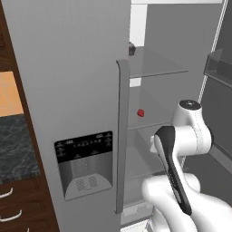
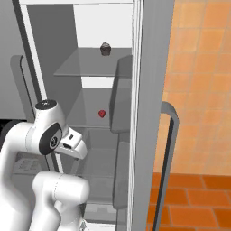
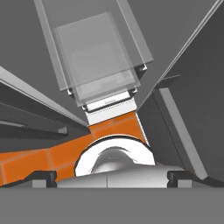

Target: Take the strawberry from the fridge and place it on top of the pancake, located on the dining counter.

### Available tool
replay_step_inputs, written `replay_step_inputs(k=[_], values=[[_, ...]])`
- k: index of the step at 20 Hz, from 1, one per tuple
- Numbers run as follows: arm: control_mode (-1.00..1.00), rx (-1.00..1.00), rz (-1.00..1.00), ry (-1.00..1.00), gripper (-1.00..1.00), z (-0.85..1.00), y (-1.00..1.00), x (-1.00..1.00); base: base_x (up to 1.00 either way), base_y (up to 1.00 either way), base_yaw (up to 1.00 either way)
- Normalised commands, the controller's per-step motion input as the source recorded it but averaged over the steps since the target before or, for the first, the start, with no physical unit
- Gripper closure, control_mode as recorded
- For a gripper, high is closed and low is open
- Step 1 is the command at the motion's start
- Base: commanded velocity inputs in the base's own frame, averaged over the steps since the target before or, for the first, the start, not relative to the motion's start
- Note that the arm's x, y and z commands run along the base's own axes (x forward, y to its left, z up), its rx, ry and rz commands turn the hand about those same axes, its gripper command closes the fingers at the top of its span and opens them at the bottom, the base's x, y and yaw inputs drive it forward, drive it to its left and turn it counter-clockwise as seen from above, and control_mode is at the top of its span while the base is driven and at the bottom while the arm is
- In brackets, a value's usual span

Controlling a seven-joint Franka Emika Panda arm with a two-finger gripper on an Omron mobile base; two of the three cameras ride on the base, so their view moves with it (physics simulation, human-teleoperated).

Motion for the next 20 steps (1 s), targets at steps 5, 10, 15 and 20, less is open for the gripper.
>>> replay_step_inputs(k=[5,10,15,20], values=[[1.0,0.0,0.0,0.0,-1.0,0.0,0.0,0.0,0.0,0.0,0.0],[-1.0,0.0,0.22,-0.15,-1.0,0.01,-0.14,0.43,0.03,-0.02,0.02],[-1.0,0.0,0.33,-0.27,-1.0,0.04,-0.01,0.72,0.0,0.0,0.0],[-1.0,0.0,0.15,-0.13,-1.0,0.05,-0.01,0.96,0.0,0.0,0.0]])
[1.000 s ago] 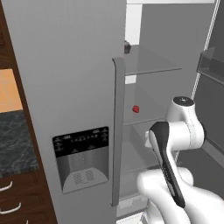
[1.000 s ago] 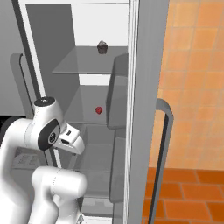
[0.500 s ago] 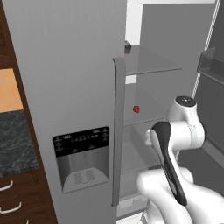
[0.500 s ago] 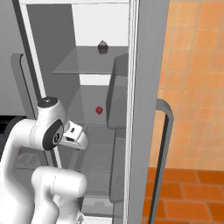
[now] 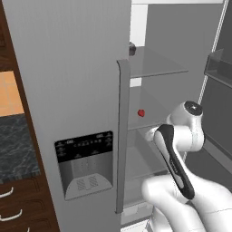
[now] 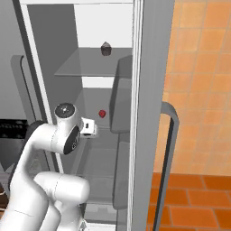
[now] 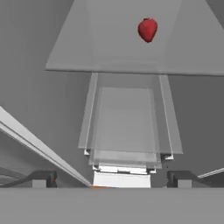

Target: Take the strawberry from the fridge and place it on top of the pancake, located on the dining counter.

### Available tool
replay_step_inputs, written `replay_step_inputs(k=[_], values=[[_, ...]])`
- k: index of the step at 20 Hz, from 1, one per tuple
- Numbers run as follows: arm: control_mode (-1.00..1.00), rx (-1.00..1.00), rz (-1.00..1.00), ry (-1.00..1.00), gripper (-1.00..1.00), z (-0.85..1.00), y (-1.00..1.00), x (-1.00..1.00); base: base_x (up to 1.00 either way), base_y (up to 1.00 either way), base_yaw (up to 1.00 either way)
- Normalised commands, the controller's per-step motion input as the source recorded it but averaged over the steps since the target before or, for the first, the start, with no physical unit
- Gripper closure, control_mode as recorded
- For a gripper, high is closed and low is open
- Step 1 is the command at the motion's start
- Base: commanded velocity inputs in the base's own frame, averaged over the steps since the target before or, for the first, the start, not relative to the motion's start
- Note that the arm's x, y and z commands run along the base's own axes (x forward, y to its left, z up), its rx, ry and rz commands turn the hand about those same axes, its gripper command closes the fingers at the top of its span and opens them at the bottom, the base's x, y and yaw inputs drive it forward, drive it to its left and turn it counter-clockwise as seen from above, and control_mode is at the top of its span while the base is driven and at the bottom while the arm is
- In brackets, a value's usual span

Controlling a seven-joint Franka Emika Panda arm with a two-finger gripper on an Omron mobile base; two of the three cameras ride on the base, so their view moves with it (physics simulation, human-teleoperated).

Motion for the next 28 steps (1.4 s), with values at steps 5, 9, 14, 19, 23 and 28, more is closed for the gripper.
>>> replay_step_inputs(k=[5,9,14,19,23,28], values=[[-1.0,-0.02,0.0,-0.08,-1.0,0.17,0.0,0.99,0.0,0.0,0.0],[-1.0,-0.01,0.0,-0.01,-1.0,0.49,0.0,0.76,0.0,0.0,0.0],[-1.0,-0.02,0.0,0.02,-1.0,0.2,-0.19,0.61,0.0,0.0,0.0],[-1.0,0.0,-0.01,0.0,-1.0,-0.01,-0.15,0.44,0.0,0.0,0.0],[-1.0,0.0,-0.02,0.01,-1.0,-0.14,-0.01,0.4,0.0,0.0,0.0],[-1.0,0.0,0.0,0.05,-1.0,-0.33,-0.06,0.5,0.0,0.0,0.0]])
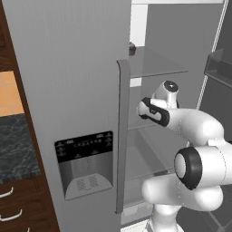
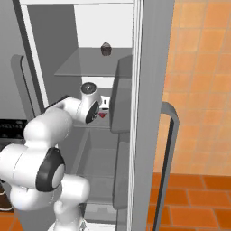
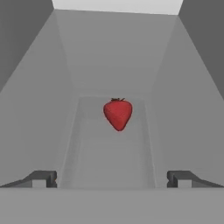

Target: Take the strawberry from the fridge and place it on top of the pancake, located on the dining counter.

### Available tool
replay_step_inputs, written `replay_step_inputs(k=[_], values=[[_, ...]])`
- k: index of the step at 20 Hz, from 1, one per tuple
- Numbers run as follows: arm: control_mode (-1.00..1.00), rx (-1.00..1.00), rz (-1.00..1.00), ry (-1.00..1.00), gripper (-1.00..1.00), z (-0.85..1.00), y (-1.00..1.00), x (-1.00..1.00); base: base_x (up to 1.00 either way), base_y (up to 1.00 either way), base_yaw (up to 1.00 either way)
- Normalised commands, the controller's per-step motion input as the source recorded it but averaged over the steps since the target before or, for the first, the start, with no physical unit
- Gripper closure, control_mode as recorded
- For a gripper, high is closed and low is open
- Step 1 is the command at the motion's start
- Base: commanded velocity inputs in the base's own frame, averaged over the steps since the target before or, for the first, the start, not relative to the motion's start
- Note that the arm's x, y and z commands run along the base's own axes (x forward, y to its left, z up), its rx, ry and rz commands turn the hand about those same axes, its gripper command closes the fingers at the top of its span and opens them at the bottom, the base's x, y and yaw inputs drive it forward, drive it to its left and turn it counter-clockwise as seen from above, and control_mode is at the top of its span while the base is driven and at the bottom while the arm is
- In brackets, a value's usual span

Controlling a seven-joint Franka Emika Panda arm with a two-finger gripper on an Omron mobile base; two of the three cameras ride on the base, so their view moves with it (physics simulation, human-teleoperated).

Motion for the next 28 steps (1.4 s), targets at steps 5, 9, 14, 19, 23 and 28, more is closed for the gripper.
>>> replay_step_inputs(k=[5,9,14,19,23,28], values=[[-1.0,0.0,-0.02,0.01,-1.0,-0.16,0.02,0.59,0.0,0.0,0.0],[-1.0,0.0,-0.01,0.0,-1.0,-0.08,0.0,0.34,0.0,0.0,0.0],[-1.0,0.0,0.0,0.02,-1.0,-0.25,0.0,0.25,0.0,0.0,0.0],[-1.0,0.0,0.0,0.03,-1.0,-0.24,0.0,0.16,0.0,0.0,0.0],[-1.0,0.0,0.0,0.09,-1.0,-0.34,0.0,0.26,0.0,0.0,0.0],[-1.0,0.0,0.0,0.05,-1.0,-0.26,0.0,0.19,0.0,0.0,0.0]])
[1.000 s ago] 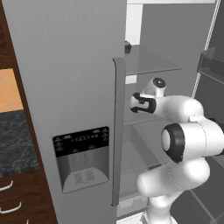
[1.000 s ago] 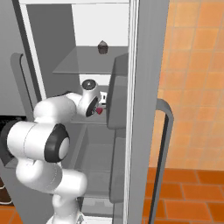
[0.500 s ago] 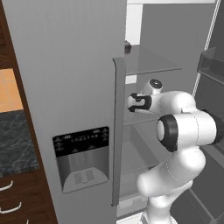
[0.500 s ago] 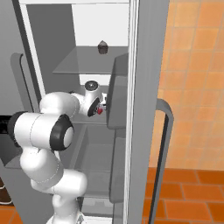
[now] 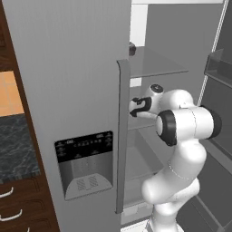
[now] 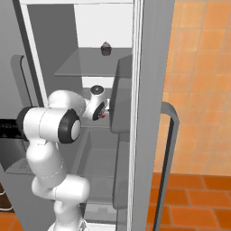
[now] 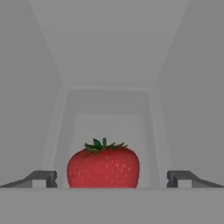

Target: Take the strawberry from the fridge and place it on top of the pancake, located on the dining counter.

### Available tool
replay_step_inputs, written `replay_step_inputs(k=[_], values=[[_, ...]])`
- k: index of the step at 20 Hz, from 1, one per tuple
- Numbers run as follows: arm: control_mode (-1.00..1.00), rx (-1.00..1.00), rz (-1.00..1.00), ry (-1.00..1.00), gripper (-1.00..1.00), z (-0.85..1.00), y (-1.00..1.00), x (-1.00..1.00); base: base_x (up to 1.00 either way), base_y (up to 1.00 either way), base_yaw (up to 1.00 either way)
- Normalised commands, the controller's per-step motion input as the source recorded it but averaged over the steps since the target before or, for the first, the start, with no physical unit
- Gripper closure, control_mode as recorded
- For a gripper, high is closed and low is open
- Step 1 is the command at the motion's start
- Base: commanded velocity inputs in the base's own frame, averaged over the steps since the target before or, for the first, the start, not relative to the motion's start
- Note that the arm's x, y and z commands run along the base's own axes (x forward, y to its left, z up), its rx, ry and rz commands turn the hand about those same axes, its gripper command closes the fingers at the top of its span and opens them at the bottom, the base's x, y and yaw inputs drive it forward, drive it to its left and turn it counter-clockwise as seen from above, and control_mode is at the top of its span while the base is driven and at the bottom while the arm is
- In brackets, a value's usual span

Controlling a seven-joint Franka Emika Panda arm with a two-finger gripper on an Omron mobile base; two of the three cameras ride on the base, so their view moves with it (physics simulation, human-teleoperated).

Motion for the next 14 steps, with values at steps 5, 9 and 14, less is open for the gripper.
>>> replay_step_inputs(k=[5,9,14], values=[[-1.0,0.0,0.0,0.0,1.0,-0.25,0.0,0.06,0.0,0.0,0.0],[-1.0,0.0,0.0,0.0,1.0,-0.18,0.0,-0.01,0.0,0.0,0.0],[-1.0,0.0,-0.08,0.0,1.0,0.09,0.0,-0.63,0.0,0.0,0.0]])
